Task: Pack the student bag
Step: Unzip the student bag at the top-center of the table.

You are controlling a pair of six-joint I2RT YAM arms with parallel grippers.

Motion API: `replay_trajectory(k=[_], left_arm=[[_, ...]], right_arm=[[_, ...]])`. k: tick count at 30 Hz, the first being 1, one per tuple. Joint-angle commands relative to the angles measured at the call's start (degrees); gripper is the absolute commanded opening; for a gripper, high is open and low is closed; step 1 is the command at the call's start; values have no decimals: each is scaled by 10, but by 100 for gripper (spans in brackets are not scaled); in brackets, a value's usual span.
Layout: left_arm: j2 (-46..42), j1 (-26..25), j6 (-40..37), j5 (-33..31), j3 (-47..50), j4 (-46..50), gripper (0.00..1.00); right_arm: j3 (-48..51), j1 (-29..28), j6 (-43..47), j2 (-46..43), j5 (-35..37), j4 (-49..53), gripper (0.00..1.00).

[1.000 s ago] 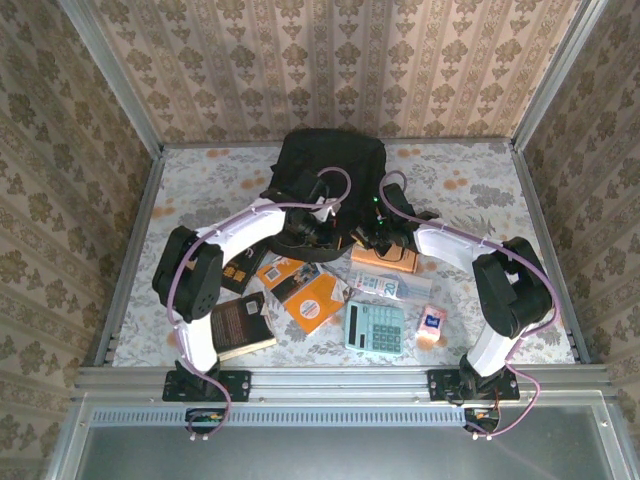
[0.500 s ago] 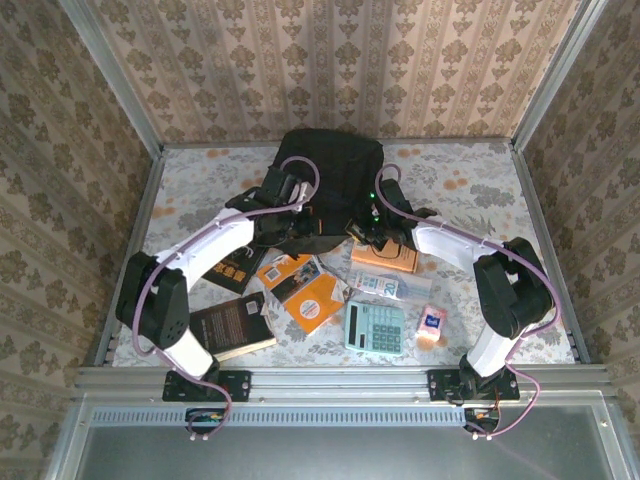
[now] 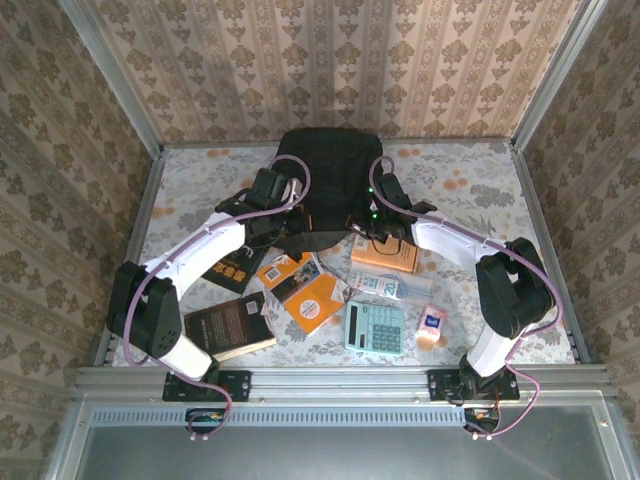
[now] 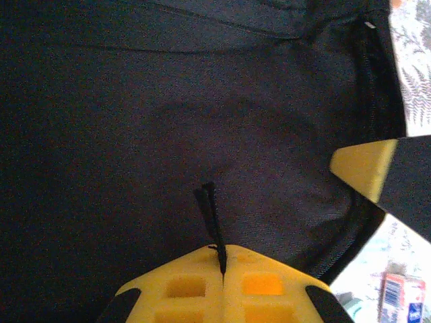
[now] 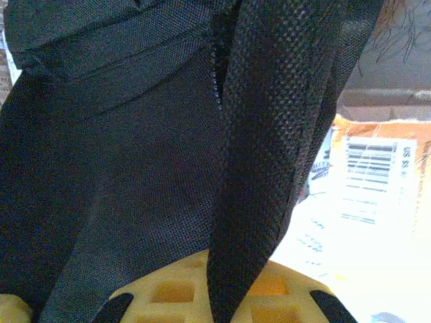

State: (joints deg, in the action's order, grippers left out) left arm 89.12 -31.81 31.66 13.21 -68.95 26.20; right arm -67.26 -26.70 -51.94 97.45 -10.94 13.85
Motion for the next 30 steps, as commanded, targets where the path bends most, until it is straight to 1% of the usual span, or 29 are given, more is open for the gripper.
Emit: replay_trajectory(k=[1, 4, 6, 7, 8, 12, 16, 19, 22, 23, 24, 25, 26, 28, 30], left_arm=[[-34, 34, -19, -71, -11, 31, 0], [-44, 49, -13, -73, 1, 26, 0], [-50, 53, -11, -75, 8, 23, 0], [-52, 53, -11, -76, 9, 23, 0], [-53, 68, -11, -75, 9, 23, 0], [-50, 90, -1, -70, 9, 20, 0], [-40, 103, 3, -59, 5, 21, 0], [-32, 105, 11, -31, 4, 5, 0], [-19, 103, 46, 40, 12, -52, 0], [-13, 100, 68, 64, 17, -85, 0], [-9, 95, 90, 79, 21, -114, 0], [-1, 88, 114, 89, 23, -147, 0], [10, 79, 134, 94, 18, -170, 0], [32, 64, 164, 95, 1, -199, 0], [55, 60, 188, 92, -17, -222, 0]], right_arm=[[-19, 16, 91, -8, 109, 79, 0], [-39, 19, 118, -2, 139, 107, 0], [-48, 24, 130, 2, 142, 112, 0], [-52, 28, 134, 5, 140, 113, 0], [-56, 35, 136, 9, 137, 113, 0], [-83, 56, 153, 29, 137, 127, 0], [-121, 82, 168, 59, 109, 141, 0], [-163, 94, 195, 87, 84, 158, 0], [-217, 96, 224, 120, 95, 193, 1], [-236, 98, 229, 133, 93, 201, 10], [-257, 99, 227, 145, 85, 210, 29], [-277, 102, 217, 156, 71, 220, 43], [-292, 102, 204, 161, 63, 225, 52], [-307, 101, 170, 158, 74, 240, 61], [-328, 102, 117, 152, 113, 282, 63]])
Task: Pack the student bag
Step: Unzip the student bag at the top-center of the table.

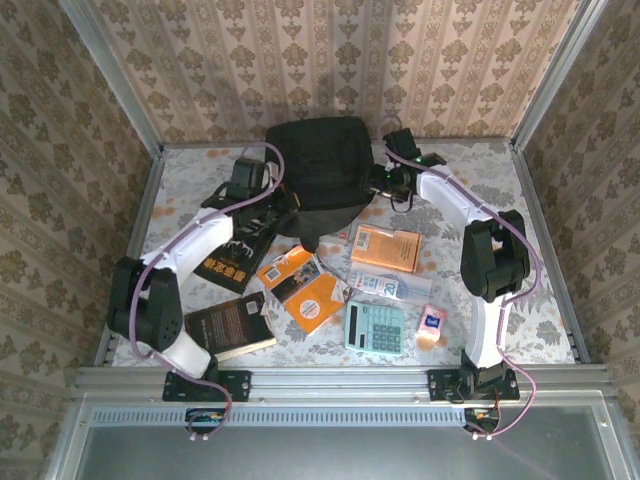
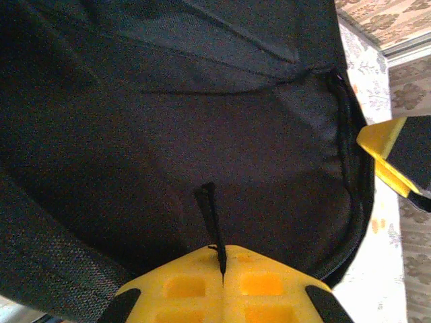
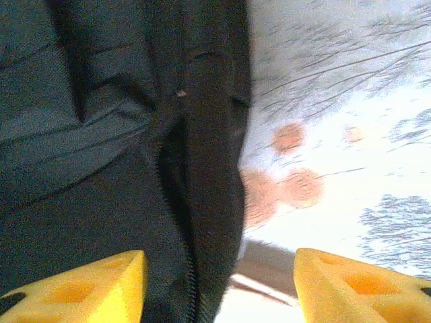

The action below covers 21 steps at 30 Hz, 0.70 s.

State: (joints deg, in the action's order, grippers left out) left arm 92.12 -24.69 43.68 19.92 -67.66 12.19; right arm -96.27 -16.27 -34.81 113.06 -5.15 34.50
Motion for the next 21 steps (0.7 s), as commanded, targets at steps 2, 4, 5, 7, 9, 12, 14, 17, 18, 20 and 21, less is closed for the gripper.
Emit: replay_trajectory(k=[2, 4, 5, 7, 9, 12, 14, 17, 18, 20, 21], left_arm=[[45, -34, 98, 19, -39, -110, 0], [65, -40, 137, 20, -40, -148, 0], [73, -44, 149, 22, -41, -164, 0], [87, -54, 167, 18, -47, -183, 0], [93, -67, 175, 7, -50, -197, 0], [98, -85, 201, -6, -49, -226, 0], [102, -92, 221, -9, -48, -239, 0], [105, -103, 238, -15, -51, -241, 0], [106, -107, 241, -16, -52, -240, 0], [108, -114, 244, -16, -56, -232, 0], [108, -118, 246, -15, -58, -229, 0]], right_arm=[[-45, -3, -75, -20, 55, 101, 64], [-29, -3, -95, -54, 53, 105, 65], [-19, -3, -105, -70, 54, 105, 66], [10, -2, -142, -108, 49, 103, 66], [45, -2, -195, -138, 27, 89, 63], [110, -3, -295, -174, -24, 42, 59], [160, -4, -356, -189, -67, -24, 59], [207, -7, -433, -190, -102, -101, 61], [212, -10, -447, -186, -106, -111, 62], [205, -19, -453, -174, -107, -120, 63], [197, -24, -450, -168, -104, -118, 64]])
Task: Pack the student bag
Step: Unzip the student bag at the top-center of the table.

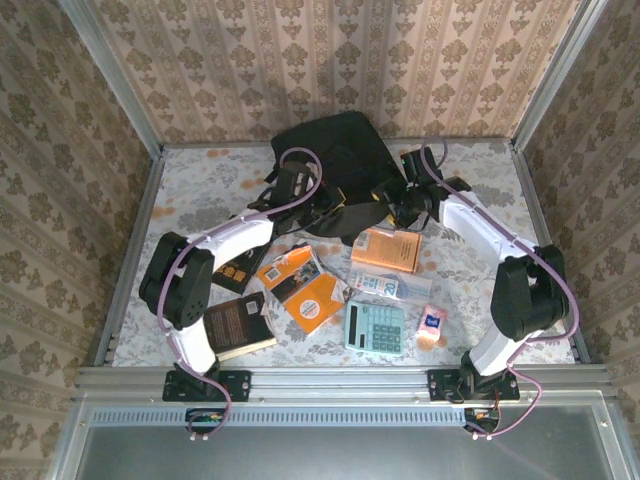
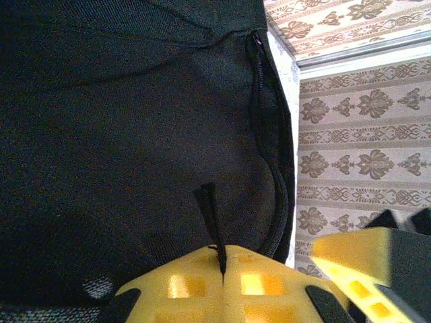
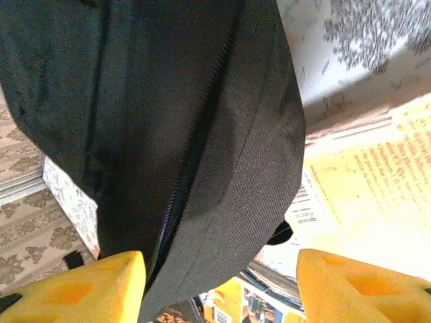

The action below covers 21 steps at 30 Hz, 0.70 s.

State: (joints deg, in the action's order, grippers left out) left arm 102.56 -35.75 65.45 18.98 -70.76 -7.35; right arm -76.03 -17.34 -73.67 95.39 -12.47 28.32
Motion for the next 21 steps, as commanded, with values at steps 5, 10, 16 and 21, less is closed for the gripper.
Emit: replay_trajectory(k=[5, 10, 16, 21], left_arm=[[1, -19, 21, -10, -34, -12, 0], [-2, -21, -4, -7, -50, 37, 0], [-6, -20, -94, -17, -108, 190, 0], [-5, -19, -184, -50, -152, 316, 0]], right_arm=[[-32, -22, -49, 47, -26, -61, 61], [-50, -31, -25, 75, -17, -57, 44], [-59, -26, 30, 83, 19, -24, 9], [-66, -20, 82, 84, 23, -3, 0]])
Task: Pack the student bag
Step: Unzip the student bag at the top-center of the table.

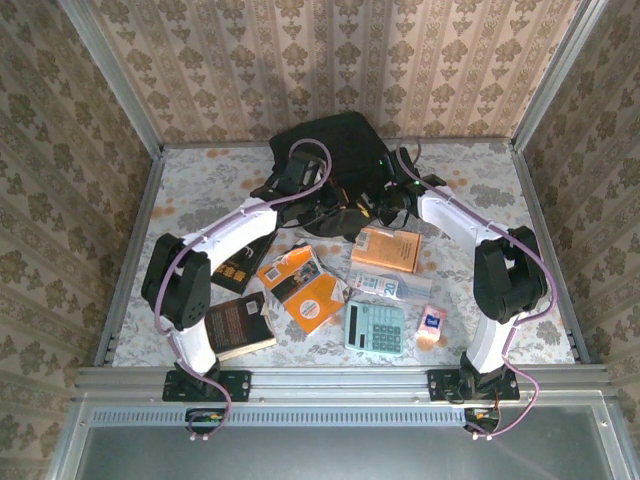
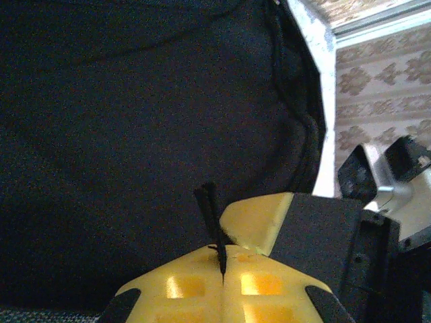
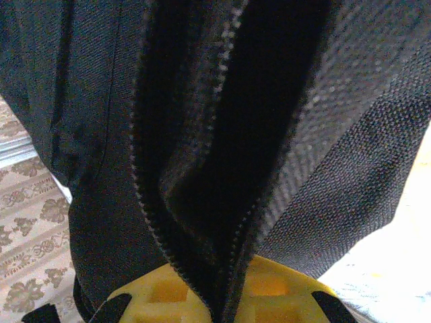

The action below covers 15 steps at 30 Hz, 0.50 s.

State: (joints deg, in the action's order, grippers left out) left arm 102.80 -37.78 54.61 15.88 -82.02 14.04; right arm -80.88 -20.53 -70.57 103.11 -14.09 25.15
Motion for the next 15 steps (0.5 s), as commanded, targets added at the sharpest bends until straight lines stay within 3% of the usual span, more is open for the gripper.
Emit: replay_trajectory(k=[1, 6, 15], left_arm=[[-4, 2, -95, -26, -51, 127, 0], [-1, 10, -155, -73, -77, 208, 0], [-24, 54, -181, -100, -32, 195, 0]], right_arm=[[-24, 12, 64, 8, 40, 40, 0], [-39, 12, 108, 9, 57, 83, 0], [-35, 15, 144, 0, 60, 90, 0]])
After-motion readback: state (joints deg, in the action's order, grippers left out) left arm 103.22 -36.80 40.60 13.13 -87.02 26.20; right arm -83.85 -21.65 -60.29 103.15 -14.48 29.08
